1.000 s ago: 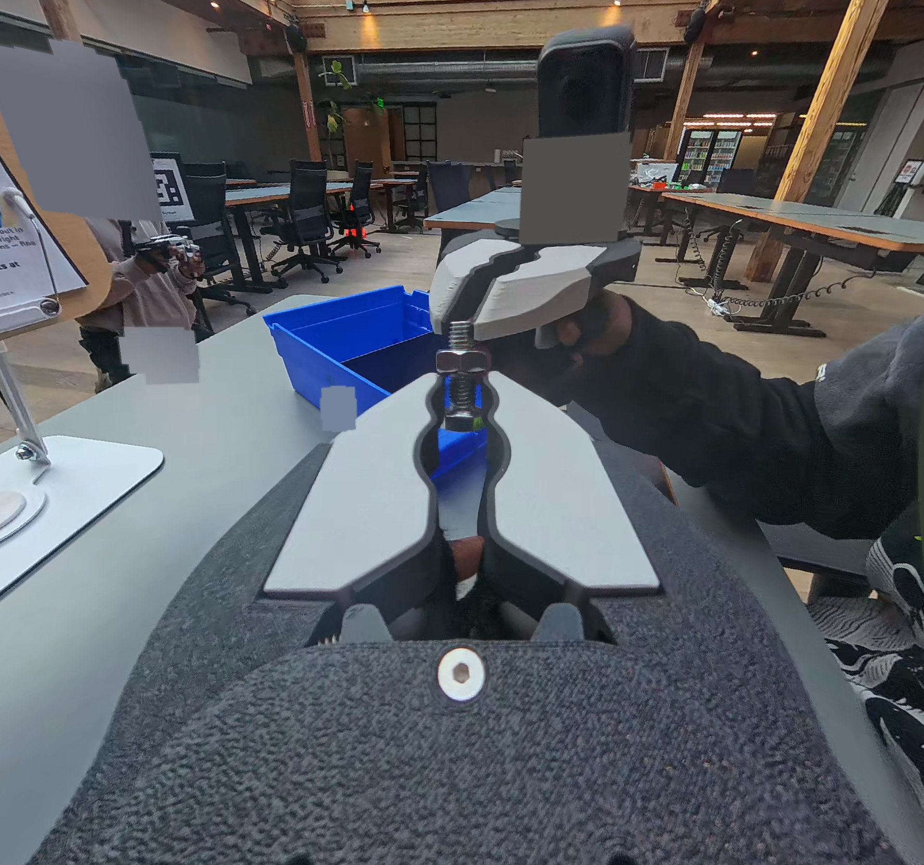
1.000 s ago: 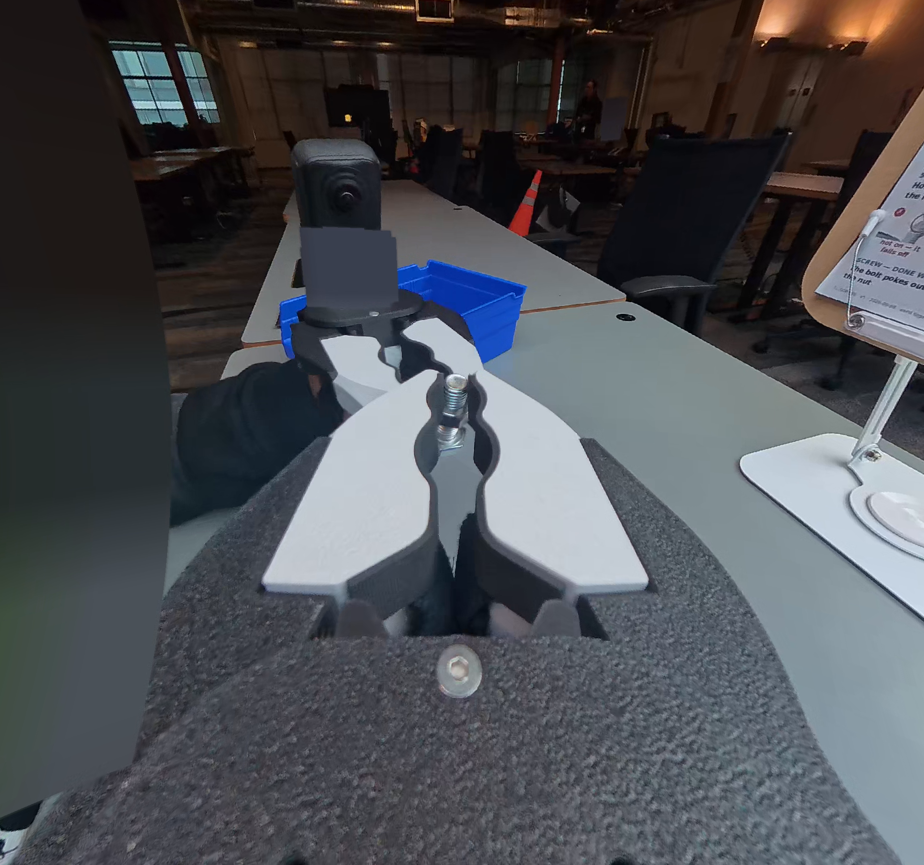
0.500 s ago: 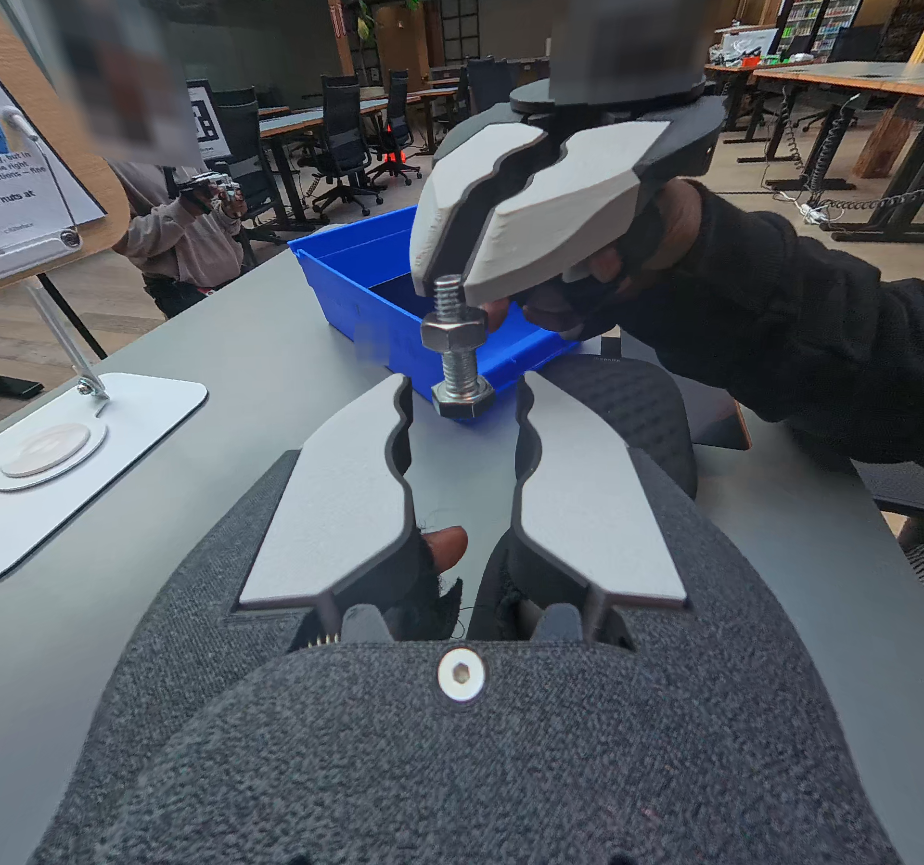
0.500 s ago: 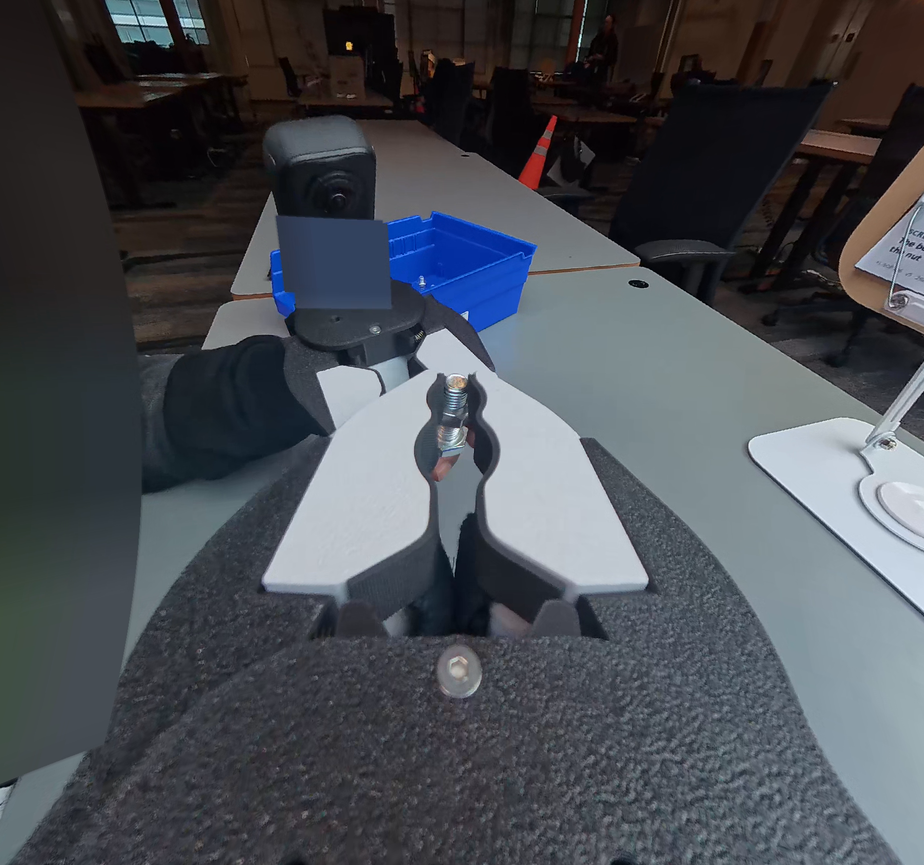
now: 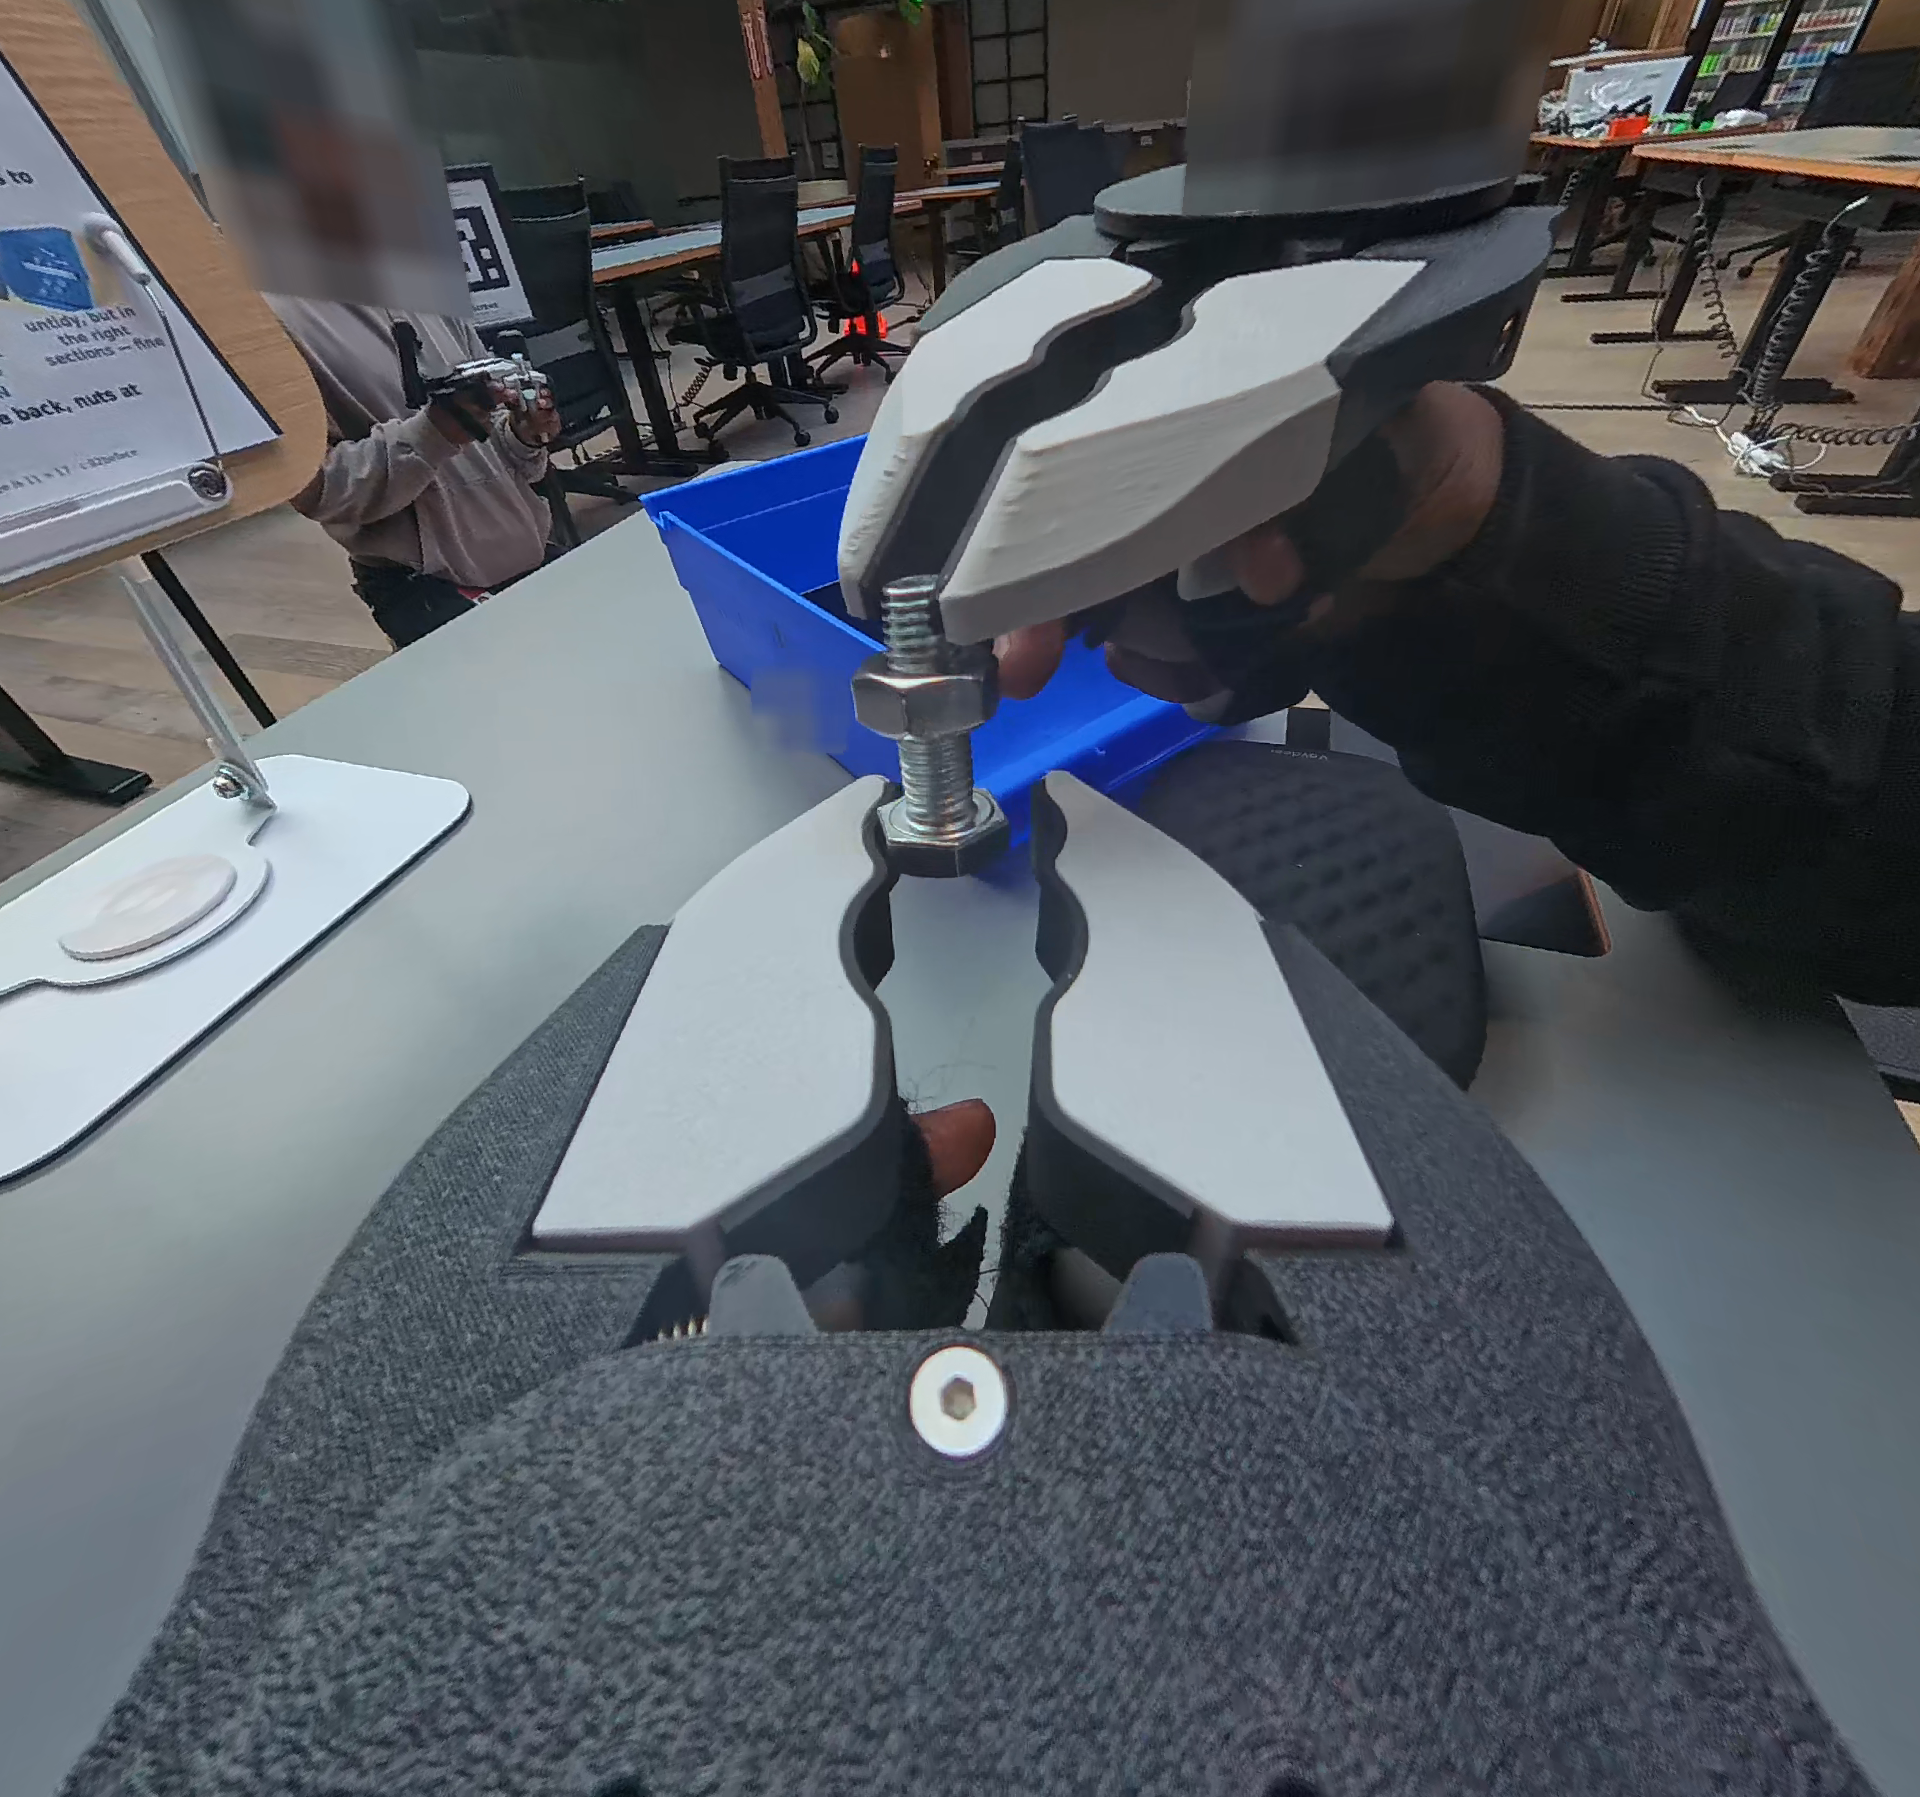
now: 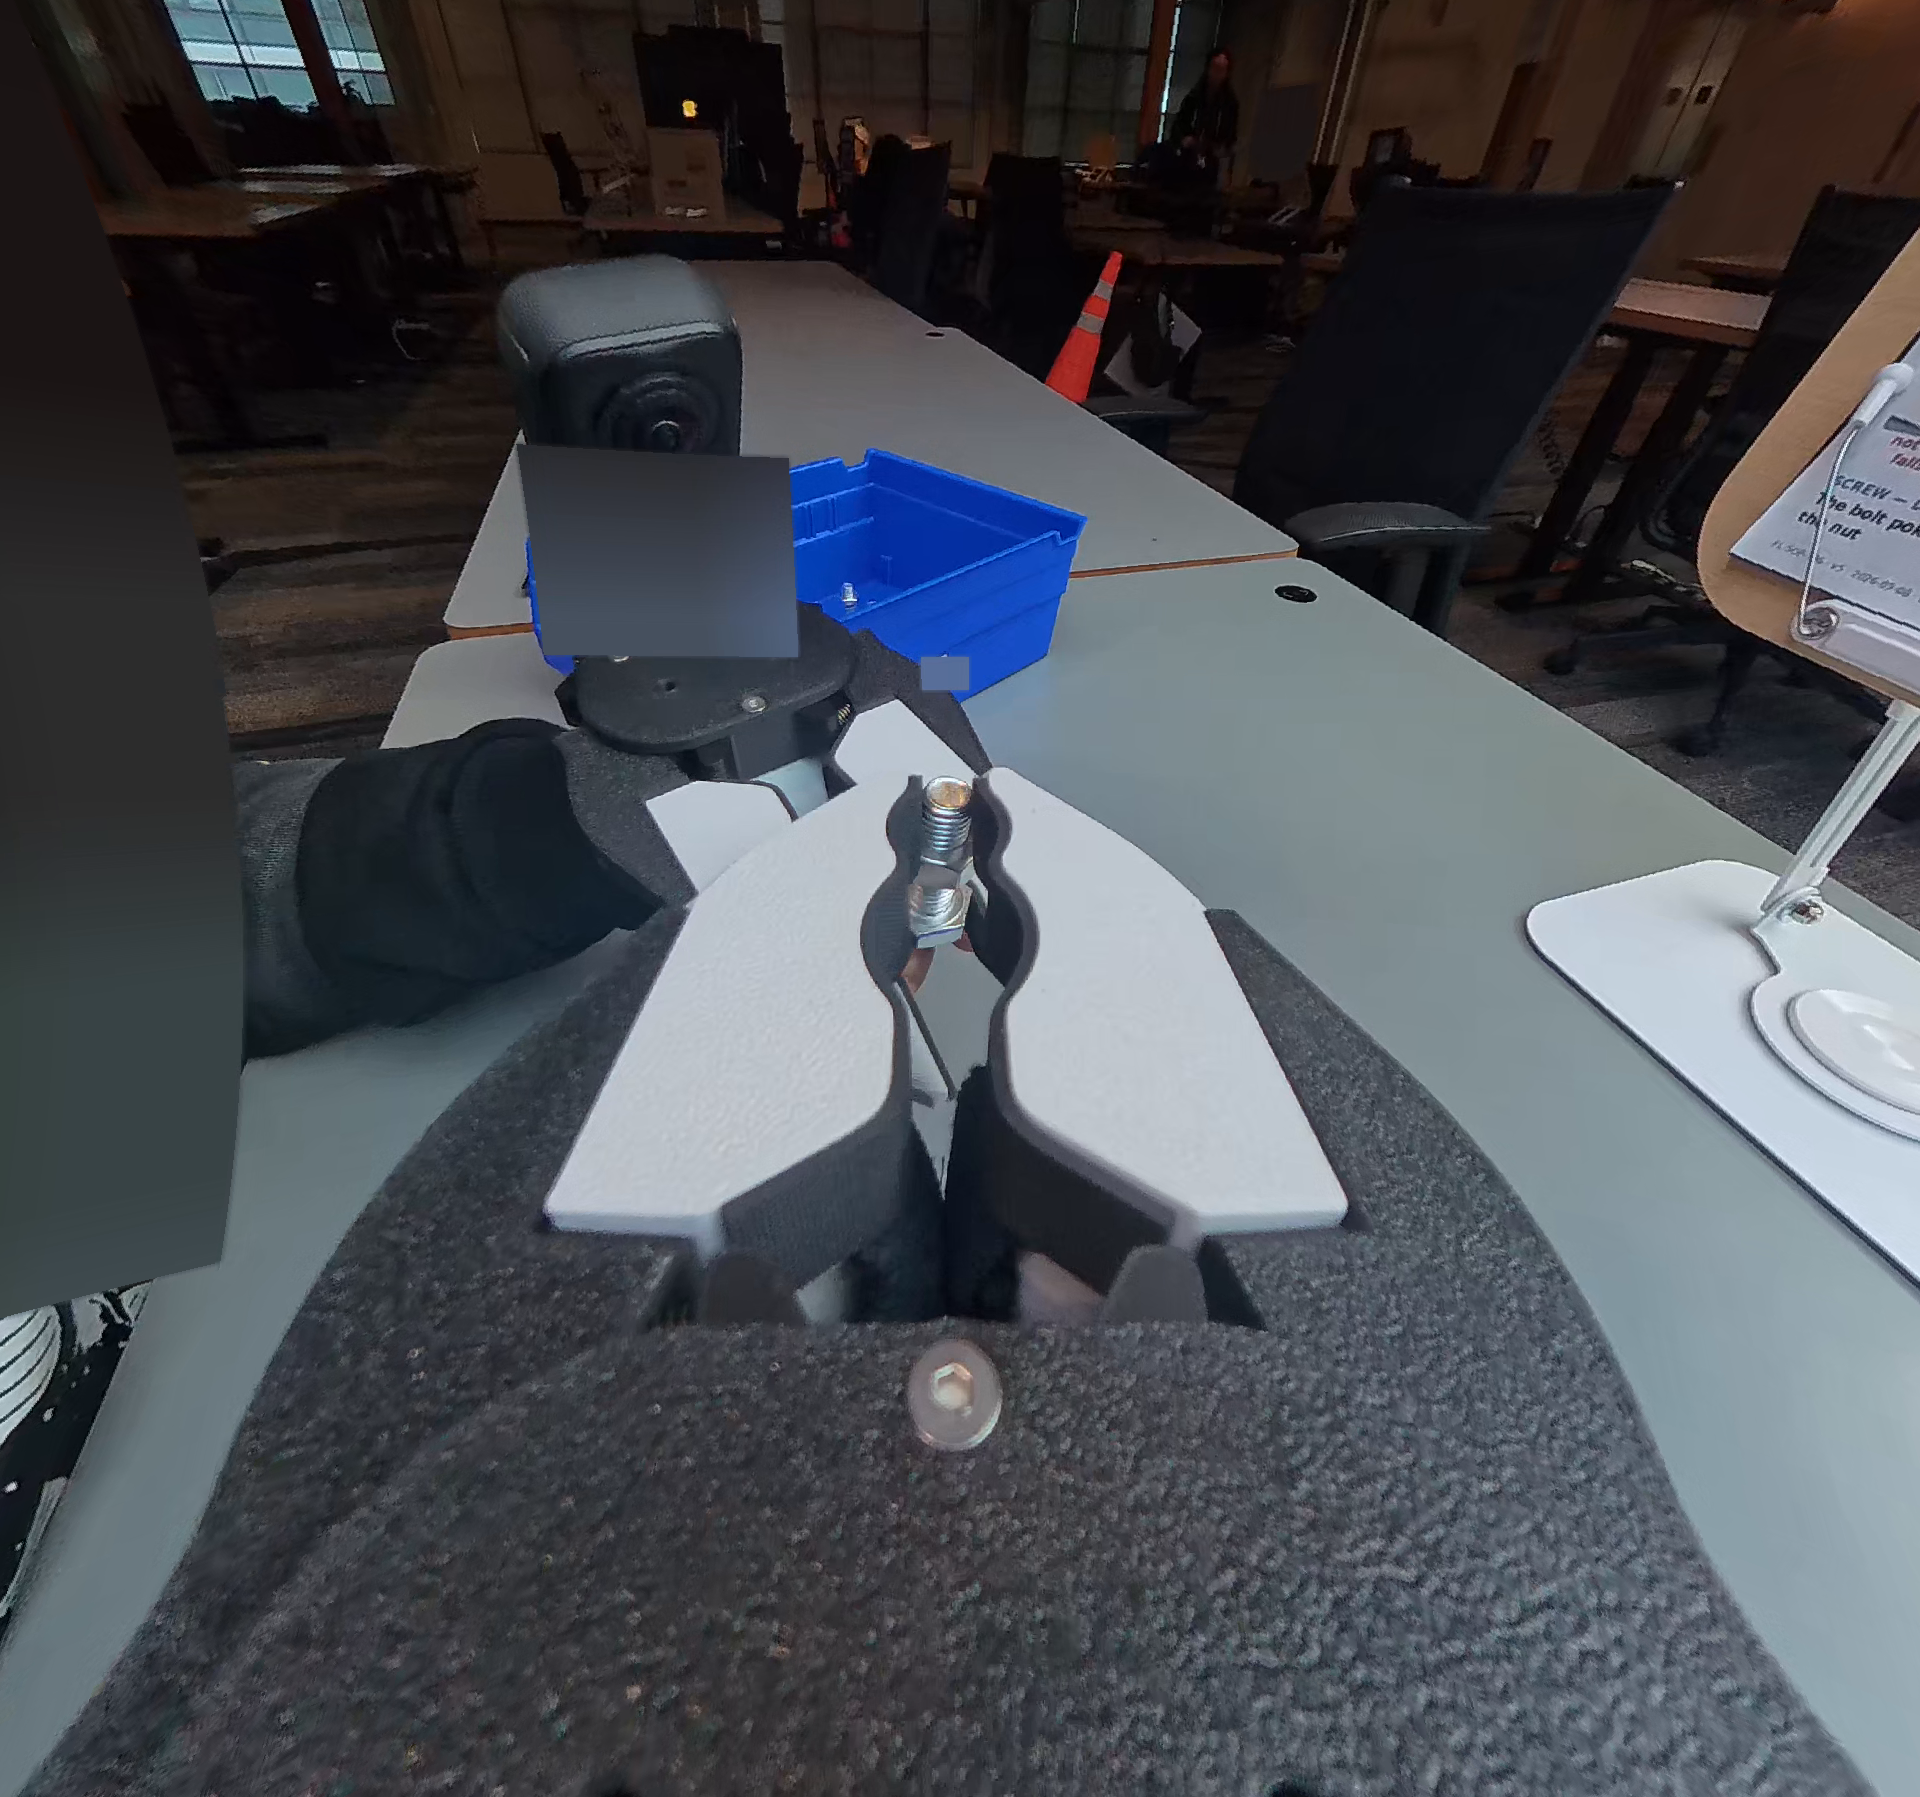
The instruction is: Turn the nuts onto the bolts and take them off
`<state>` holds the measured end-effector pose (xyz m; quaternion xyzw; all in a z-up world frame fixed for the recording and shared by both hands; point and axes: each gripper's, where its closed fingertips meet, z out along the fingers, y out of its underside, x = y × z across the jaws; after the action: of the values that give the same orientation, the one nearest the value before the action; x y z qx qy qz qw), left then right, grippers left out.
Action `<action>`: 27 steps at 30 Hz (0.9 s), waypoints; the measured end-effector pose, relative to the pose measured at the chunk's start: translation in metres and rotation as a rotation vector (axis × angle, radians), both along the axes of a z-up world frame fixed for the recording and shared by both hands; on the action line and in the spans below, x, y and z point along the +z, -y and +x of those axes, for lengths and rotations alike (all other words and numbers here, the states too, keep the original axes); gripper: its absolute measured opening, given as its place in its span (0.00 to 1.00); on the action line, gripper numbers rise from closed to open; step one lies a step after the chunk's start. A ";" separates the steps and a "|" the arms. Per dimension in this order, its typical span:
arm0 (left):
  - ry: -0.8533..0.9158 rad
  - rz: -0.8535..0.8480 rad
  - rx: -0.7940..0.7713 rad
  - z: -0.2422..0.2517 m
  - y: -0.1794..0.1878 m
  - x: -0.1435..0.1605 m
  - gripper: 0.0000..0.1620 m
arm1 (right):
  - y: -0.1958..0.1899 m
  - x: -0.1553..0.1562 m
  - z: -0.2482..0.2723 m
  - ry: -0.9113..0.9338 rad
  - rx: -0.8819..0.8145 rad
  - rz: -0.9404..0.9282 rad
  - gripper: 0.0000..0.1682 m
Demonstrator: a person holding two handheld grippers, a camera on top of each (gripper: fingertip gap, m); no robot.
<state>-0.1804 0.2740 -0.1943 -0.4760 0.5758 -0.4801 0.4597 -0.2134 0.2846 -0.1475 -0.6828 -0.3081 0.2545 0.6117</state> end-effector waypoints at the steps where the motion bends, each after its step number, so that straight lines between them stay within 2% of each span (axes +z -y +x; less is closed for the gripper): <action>1: 0.002 0.000 0.004 0.000 -0.001 0.000 0.14 | 0.000 0.000 0.001 0.000 -0.004 0.001 0.05; 9: 0.004 0.015 0.022 0.000 -0.003 0.000 0.16 | -0.002 -0.002 0.002 0.007 -0.024 0.000 0.05; 18: 0.023 0.021 0.035 0.001 -0.005 0.001 0.10 | -0.002 -0.001 0.001 0.000 -0.027 0.004 0.05; 22: 0.058 -0.029 -0.021 0.001 -0.001 0.000 0.09 | 0.000 -0.005 -0.001 -0.022 0.008 -0.004 0.06; 25: 0.066 -0.094 -0.072 0.001 0.000 -0.011 0.09 | 0.005 -0.011 -0.003 -0.095 0.073 -0.008 0.35; 27: 0.069 -0.131 -0.104 0.001 0.003 -0.020 0.09 | 0.001 -0.021 -0.001 -0.099 0.064 0.013 0.46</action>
<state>-0.1796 0.2714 -0.2141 -0.4575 0.5511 -0.5561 0.4215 -0.2141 0.2834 -0.1688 -0.6552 -0.3008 0.3051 0.6222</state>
